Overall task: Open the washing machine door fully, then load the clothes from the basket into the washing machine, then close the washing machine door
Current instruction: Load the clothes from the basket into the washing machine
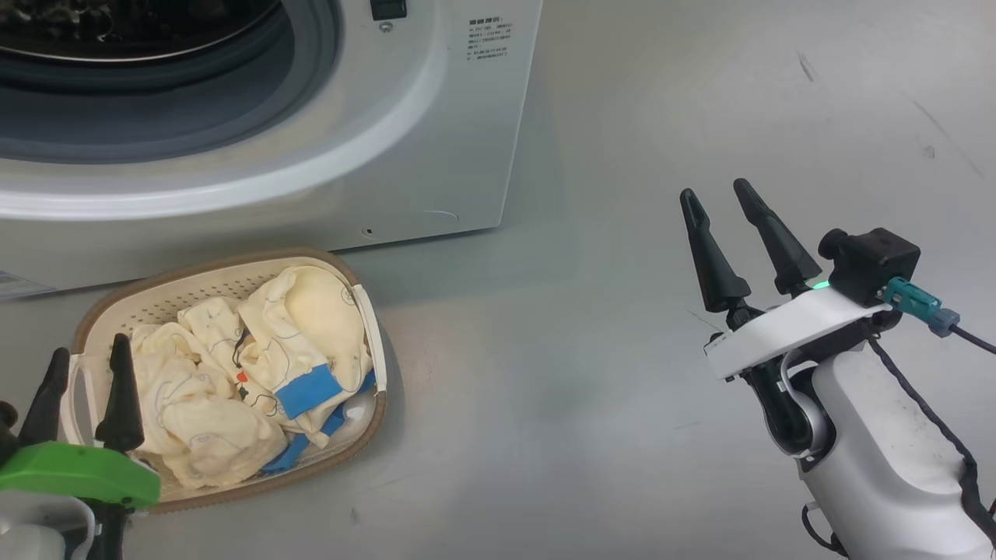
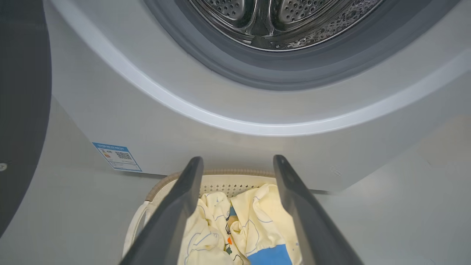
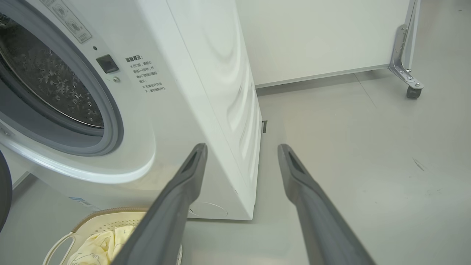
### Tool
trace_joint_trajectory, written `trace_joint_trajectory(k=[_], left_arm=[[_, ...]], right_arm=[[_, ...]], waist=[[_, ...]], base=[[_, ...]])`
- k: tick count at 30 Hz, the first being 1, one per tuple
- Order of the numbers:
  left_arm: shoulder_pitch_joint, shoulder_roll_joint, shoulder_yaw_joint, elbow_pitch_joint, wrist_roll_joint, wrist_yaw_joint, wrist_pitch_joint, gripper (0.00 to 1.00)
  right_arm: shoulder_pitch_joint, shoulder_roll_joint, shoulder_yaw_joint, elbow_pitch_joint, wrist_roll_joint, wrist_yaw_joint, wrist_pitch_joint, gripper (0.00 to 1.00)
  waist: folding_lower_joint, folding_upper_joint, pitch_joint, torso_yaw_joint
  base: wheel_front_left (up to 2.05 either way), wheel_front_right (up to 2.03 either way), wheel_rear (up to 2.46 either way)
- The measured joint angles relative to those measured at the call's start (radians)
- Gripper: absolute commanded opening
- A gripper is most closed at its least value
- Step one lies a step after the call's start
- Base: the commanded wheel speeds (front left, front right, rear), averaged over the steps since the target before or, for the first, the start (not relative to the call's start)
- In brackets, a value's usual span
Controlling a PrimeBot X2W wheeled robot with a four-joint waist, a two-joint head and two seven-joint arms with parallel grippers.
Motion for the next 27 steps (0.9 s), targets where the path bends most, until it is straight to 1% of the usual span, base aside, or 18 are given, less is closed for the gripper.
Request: trace_joint_trajectory(k=[14, 27], left_arm=[[-0.090, 0.008, -0.006, 0.154, -0.010, -0.015, 0.051, 1.00], [-0.201, 0.010, 0.002, 0.330, -0.060, -0.027, 0.112, 1.00]], right_arm=[[-0.059, 0.026, 0.005, -0.008, -0.011, 0.000, 0.000, 1.00], [-0.114, 0.046, 0.013, -0.016, -0.026, 0.000, 0.000, 1.00]], waist=[[0.0000, 0.0000, 0.103, -0.016], [0.0000, 0.0000, 0.197, -0.052]], base=[[0.00, 0.00, 0.00], [0.00, 0.00, 0.00]])
